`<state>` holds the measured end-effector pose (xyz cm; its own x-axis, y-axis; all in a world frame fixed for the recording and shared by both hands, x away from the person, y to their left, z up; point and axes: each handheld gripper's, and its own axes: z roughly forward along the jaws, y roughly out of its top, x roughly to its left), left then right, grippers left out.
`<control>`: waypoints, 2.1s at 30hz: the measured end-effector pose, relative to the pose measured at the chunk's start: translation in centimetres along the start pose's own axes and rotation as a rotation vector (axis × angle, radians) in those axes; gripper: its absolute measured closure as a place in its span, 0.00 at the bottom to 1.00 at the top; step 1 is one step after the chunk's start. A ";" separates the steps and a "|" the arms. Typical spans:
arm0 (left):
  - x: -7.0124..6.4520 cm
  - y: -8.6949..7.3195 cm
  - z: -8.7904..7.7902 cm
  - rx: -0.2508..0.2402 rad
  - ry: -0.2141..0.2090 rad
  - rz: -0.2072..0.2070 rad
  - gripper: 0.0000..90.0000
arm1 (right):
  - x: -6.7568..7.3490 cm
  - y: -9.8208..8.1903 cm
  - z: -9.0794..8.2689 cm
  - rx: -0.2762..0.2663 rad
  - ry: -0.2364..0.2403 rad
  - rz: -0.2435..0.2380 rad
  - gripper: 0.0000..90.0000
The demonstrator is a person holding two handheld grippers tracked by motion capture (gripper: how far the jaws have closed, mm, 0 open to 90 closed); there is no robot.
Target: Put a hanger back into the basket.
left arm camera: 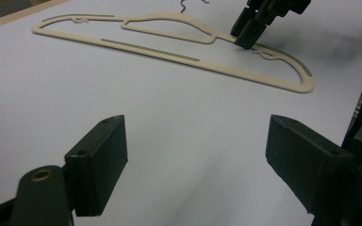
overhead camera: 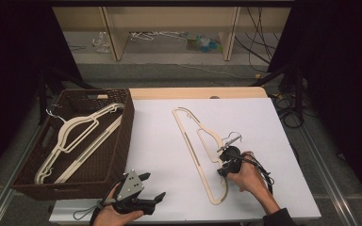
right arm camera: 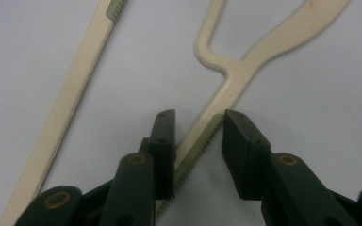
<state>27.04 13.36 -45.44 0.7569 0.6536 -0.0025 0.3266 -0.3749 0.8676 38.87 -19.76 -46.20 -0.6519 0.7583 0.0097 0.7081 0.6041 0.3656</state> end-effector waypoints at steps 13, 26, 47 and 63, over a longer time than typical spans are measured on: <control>0.1 0.0 0.1 0.008 -0.002 -0.003 0.25 | 0.1 -0.1 0.0 -0.010 0.014 0.103 0.63; 0.0 -0.1 0.1 0.007 -0.005 -0.002 0.25 | 0.6 -0.2 -0.2 0.040 -0.013 0.112 0.70; -0.1 -0.1 0.2 0.011 -0.008 0.002 0.26 | -0.2 0.1 -0.1 0.059 0.018 0.119 0.76; 0.0 -0.1 0.1 0.011 0.002 0.010 0.26 | 0.2 0.6 0.0 0.100 -0.007 0.066 0.76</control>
<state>27.07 13.27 -45.55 0.7587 0.6514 0.0069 0.3256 -0.3884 0.8621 39.19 -19.28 -45.94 -0.6015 0.7985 0.0239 0.7730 0.5742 0.2697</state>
